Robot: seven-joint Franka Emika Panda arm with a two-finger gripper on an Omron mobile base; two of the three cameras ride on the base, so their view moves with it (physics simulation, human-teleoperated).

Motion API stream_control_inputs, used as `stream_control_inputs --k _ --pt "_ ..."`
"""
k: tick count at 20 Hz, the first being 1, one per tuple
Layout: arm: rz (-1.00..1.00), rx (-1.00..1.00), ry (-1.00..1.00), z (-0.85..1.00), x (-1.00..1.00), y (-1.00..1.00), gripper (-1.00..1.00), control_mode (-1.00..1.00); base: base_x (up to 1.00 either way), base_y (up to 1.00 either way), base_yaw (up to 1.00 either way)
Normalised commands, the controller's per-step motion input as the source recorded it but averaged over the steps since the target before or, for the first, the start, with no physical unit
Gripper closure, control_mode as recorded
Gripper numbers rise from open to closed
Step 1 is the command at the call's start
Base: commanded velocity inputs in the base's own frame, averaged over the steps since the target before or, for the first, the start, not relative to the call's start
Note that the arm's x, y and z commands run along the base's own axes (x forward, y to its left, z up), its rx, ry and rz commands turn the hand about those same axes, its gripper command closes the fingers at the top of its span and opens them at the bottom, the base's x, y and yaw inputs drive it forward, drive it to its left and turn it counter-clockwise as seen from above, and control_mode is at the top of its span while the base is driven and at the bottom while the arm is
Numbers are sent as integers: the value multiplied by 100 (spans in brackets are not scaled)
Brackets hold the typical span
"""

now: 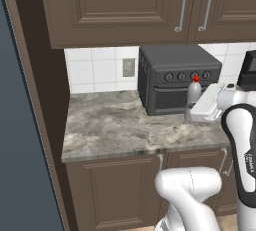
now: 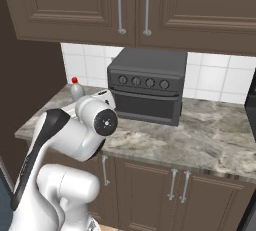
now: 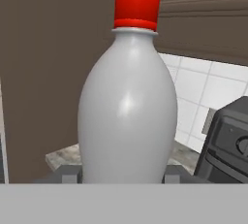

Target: Take the bottled waters from the counter and place them in the freezer to freeze. Close the freezer door after placing the bottles.

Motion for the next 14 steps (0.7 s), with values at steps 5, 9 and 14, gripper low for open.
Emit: stream_control_inputs --k 5,9,14 --pt "0 0 0 -2 -21 9 100 100 -25 8 0" --pt "0 0 0 0 0 0 100 100 -79 32 2" --pt "0 0 0 0 0 0 100 100 -84 59 8"
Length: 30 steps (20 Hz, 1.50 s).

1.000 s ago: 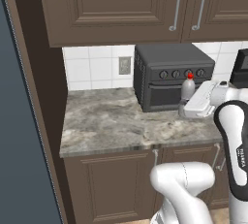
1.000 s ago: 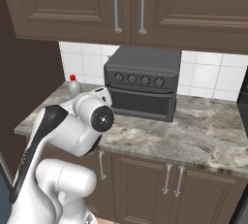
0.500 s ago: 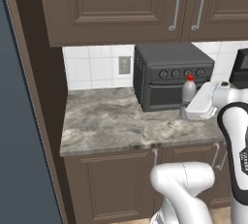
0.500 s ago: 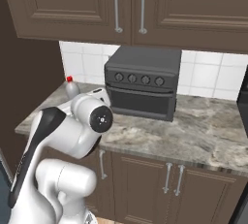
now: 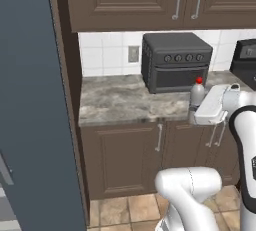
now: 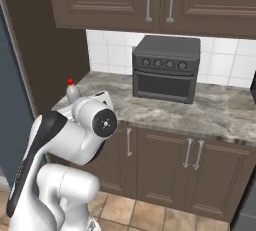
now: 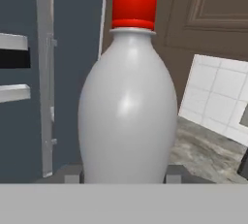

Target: Take the bottled waters from the counter and place them in the freezer to freeze. Close the freezer door after placing the bottles.

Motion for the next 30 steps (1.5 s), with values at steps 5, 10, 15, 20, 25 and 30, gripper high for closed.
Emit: stream_control_inputs --k 5,10,15,20,25,30 --pt "0 0 0 0 0 0 100 100 -78 80 12" --pt "0 0 0 0 0 0 100 100 -48 95 17" --pt "0 0 0 0 0 0 100 100 -7 99 26" --pt "0 0 0 0 0 0 100 100 11 73 37" --pt "0 0 0 0 0 0 100 100 27 33 33" --pt "0 0 0 0 0 0 100 100 31 9 5"
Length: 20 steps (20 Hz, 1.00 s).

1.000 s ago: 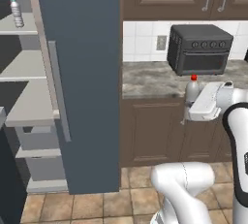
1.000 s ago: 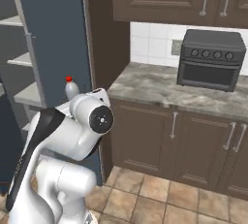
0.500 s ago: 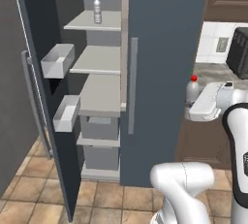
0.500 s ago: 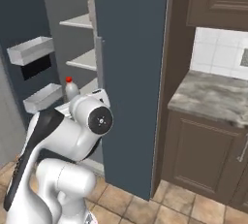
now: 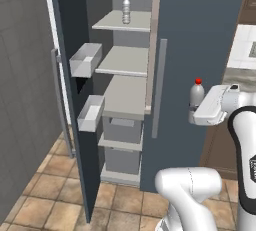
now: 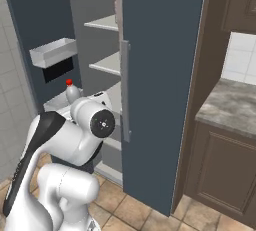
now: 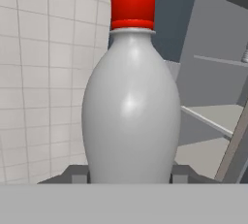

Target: Take the bottled waters from the counter and place them in the freezer to freeze. Close the freezer door after placing the bottles.

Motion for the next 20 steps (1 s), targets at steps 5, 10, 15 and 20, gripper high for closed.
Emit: stream_control_inputs --k 5,10,15,20 --pt "0 0 0 0 0 0 100 100 42 19 -3" --pt "0 0 0 0 0 0 100 100 46 35 -10" --pt "0 0 0 0 0 0 100 100 36 44 -10" --pt "0 0 0 0 0 0 100 100 49 18 -13"
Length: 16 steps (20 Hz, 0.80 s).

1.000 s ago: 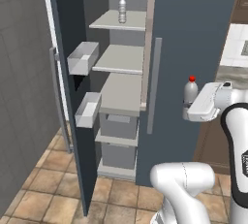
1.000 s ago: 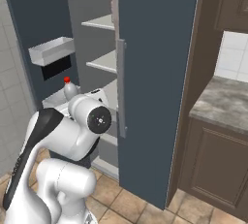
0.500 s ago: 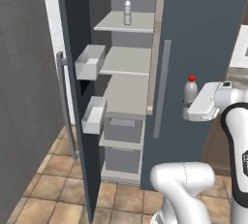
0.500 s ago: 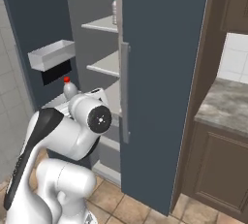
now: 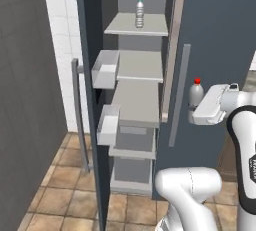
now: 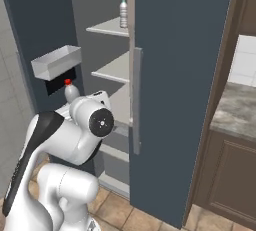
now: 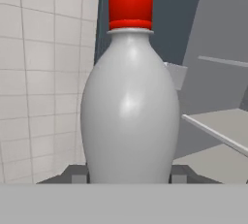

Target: Take the bottled waters from the counter and place them in the freezer to freeze. Close the freezer door after placing the bottles.

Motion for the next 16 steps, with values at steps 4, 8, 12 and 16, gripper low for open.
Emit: stream_control_inputs --k 4,8,12,16 --pt "0 0 0 0 0 0 100 100 57 3 -12" --pt "0 0 0 0 0 0 100 100 56 13 -7" --pt "0 0 0 0 0 0 100 100 30 56 -3" --pt "0 0 0 0 0 0 100 100 34 56 -2"
